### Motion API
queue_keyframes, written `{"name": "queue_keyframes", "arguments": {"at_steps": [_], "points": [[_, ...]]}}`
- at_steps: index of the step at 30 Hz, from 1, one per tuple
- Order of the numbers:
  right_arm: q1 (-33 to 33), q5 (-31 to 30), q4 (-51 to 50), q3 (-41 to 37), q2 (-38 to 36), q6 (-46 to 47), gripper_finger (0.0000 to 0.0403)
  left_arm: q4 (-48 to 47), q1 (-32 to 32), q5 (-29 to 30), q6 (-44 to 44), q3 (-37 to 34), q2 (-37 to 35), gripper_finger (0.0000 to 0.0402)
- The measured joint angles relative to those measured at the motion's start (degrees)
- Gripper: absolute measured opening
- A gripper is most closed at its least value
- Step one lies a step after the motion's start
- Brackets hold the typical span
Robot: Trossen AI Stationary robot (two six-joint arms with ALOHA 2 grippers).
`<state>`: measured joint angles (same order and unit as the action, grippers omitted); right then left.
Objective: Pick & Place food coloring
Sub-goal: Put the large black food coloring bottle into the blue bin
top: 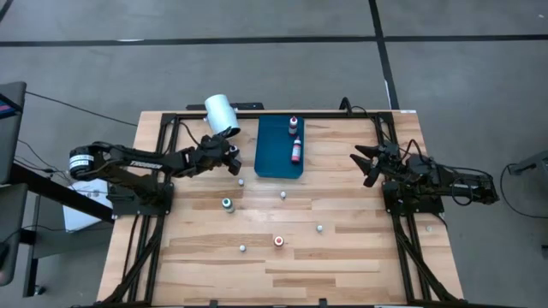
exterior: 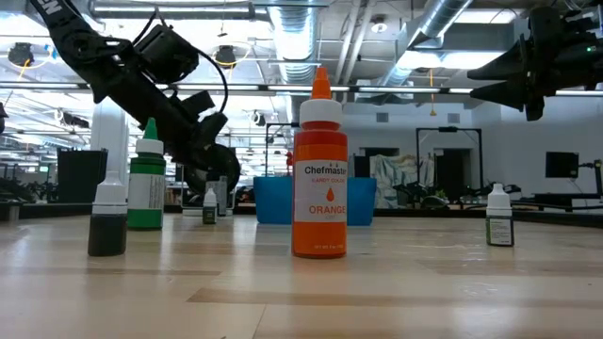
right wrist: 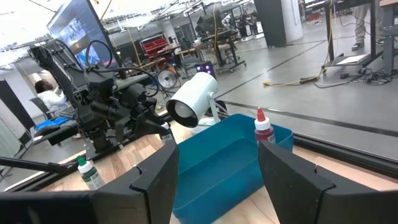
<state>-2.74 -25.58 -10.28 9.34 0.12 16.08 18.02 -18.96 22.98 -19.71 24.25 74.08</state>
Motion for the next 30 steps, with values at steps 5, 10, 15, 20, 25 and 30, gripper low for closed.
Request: {"name": "queue_keyframes", "arguments": {"at_steps": [5, 10, 15, 20, 25, 30], "points": [[0.0, 0.0, 0.0, 0.0, 0.01, 0.0, 0.0207, -0.25, 0.04, -1.62, -0.89, 0.0, -3.44, 0.0107], [0.0, 0.0, 0.0, 0.0, 0.01, 0.0, 0.0207, -1.6, 0.04, -2.11, -0.89, 0.0, -9.71, 0.0107], [0.0, -0.02, 0.0, 0.0, 0.0, -0.02, 0.0207, -2.48, 0.04, -3.84, -0.91, 0.0, -17.42, 0.0107], [0.0, -0.04, 0.0, 0.0, 0.01, -0.02, 0.0207, -2.38, 0.04, -6.23, -0.91, 0.0, -24.25, 0.0107], [-0.02, -0.04, 0.0, 0.0, 0.0, 0.0, 0.0207, -2.38, 0.04, -6.23, -0.89, 0.0, -28.08, 0.0107], [-0.01, -0.03, 0.0, 0.0, 0.0, 0.0, 0.0207, -2.55, 0.04, -6.25, -0.89, 0.0, -28.81, 0.0107]]}}
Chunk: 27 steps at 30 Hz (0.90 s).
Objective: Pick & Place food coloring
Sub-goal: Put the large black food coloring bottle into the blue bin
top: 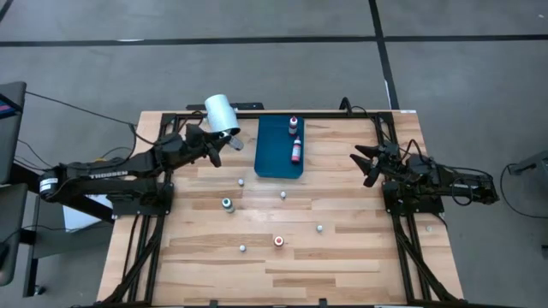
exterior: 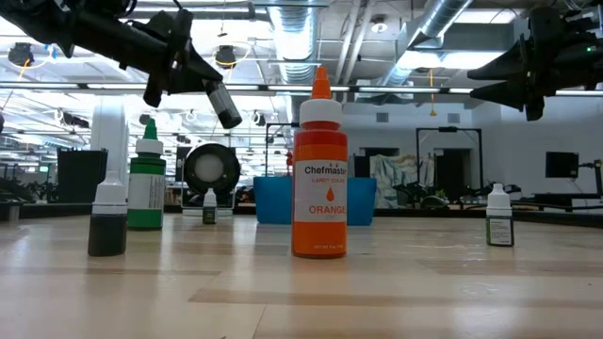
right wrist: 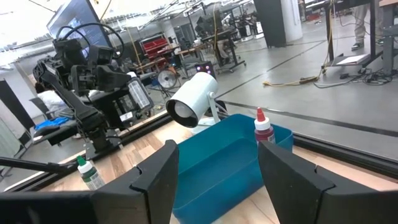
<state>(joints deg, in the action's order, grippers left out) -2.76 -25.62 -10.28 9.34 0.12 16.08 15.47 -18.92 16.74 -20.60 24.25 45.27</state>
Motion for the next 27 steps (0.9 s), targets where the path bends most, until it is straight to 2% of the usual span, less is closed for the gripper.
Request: {"name": "queue_keyframes", "arguments": {"at_steps": [4, 10, 14, 21, 27], "points": [[0.0, 0.01, 0.0, 0.0, 0.0, 0.0, 0.0207, 0.0, -0.04, -4.01, -0.01, 0.0, 0.01, 0.0107], [0.01, 0.01, 0.01, 0.0, 0.01, -0.03, 0.0207, 0.07, 0.0, -20.75, -0.2, 0.0, 0.03, 0.0107], [-0.01, 0.01, 0.02, 0.0, 0.0, -0.04, 0.0207, 1.56, -0.04, -27.45, -1.73, 0.0, 0.07, 0.0107], [0.0, 0.01, 0.02, 0.0, 0.02, -0.07, 0.0207, 6.39, -0.04, -36.48, -1.9, 0.0, 0.07, 0.0107], [-0.01, 0.01, 0.02, 0.0, 0.0, -0.2, 0.0207, 11.47, -0.04, -40.96, -1.29, 0.0, 0.07, 0.0107]]}}
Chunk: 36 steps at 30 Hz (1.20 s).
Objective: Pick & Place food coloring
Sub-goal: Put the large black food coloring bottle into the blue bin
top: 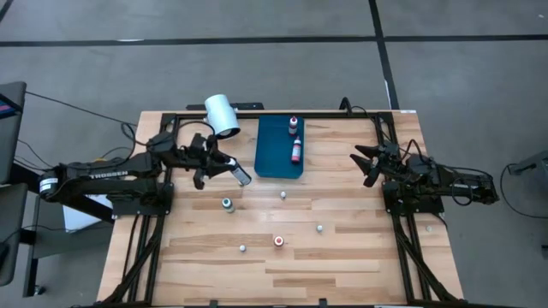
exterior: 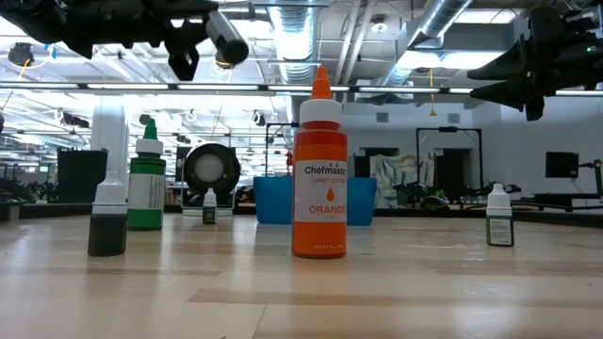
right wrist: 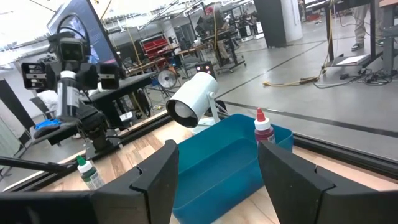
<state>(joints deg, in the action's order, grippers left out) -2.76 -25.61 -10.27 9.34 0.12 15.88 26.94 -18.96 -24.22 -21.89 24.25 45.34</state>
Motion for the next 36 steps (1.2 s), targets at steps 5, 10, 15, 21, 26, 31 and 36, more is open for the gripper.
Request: {"name": "queue_keyframes", "arguments": {"at_steps": [5, 10, 15, 21, 26, 31, 36], "points": [[0.01, 0.0, -0.01, 0.0, 0.02, 0.0, 0.0207, 2.36, 0.0, -1.05, 0.0, 0.0, -0.02, 0.0107], [0.01, 0.02, -0.01, 0.0, 0.0, -0.91, 0.0207, 2.69, 0.0, -1.39, -0.04, 0.0, 0.0, 0.0107], [0.02, 0.02, 0.0, 0.0, 0.0, -0.92, 0.0207, 2.58, 0.04, 2.13, -0.04, 0.0, 0.0, 0.0107], [0.02, 0.02, 0.0, 0.0, 0.0, -0.92, 0.0207, 2.47, 0.07, 16.51, -1.97, 0.0, 0.04, 0.0107], [0.02, 0.02, -0.01, 0.0, 0.01, -0.92, 0.0207, -1.12, 2.01, 29.78, -0.63, 2.15, 0.09, 0.0107], [0.0, 0.0, 0.0, 0.0, 0.02, -0.9, 0.0207, -12.4, 4.2, 38.49, 4.9, 10.91, 2.7, 0.0107], [0.01, -0.1, 0.0, 0.0, 0.01, -0.9, 0.0207, -24.78, 4.63, 43.56, 7.66, 21.47, 8.65, 0.0107]]}}
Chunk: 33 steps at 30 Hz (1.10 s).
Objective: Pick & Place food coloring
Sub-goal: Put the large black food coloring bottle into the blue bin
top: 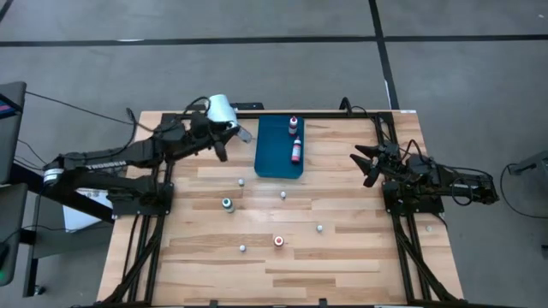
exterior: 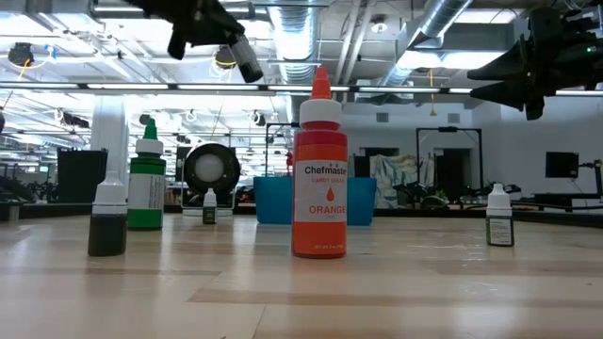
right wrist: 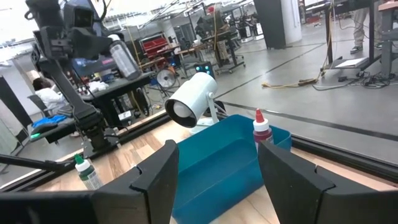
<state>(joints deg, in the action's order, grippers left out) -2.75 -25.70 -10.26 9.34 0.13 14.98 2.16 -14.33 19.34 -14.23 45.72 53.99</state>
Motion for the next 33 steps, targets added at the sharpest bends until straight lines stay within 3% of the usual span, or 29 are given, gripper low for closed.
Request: {"name": "queue_keyframes", "arguments": {"at_steps": [8, 14, 25, 33], "points": [[0.0, -0.01, 0.0, 0.0, -0.01, 0.0, 0.0207, -10.93, -0.02, 3.86, 4.11, 13.98, 12.85, 0.0107], [0.0, 0.01, 0.02, 0.0, -0.01, 0.02, 0.0207, -13.22, -0.04, 4.0, 5.98, 21.29, 21.84, 0.0107], [0.0, 0.03, 0.0, 0.0, 0.0, 0.02, 0.0207, -13.25, -0.15, 4.05, 8.01, 30.53, 33.72, 0.0107], [0.0, 0.07, 0.02, 0.0, -0.01, 0.02, 0.0207, -13.65, -0.28, 2.47, 7.97, 33.3, 37.19, 0.0107]]}}
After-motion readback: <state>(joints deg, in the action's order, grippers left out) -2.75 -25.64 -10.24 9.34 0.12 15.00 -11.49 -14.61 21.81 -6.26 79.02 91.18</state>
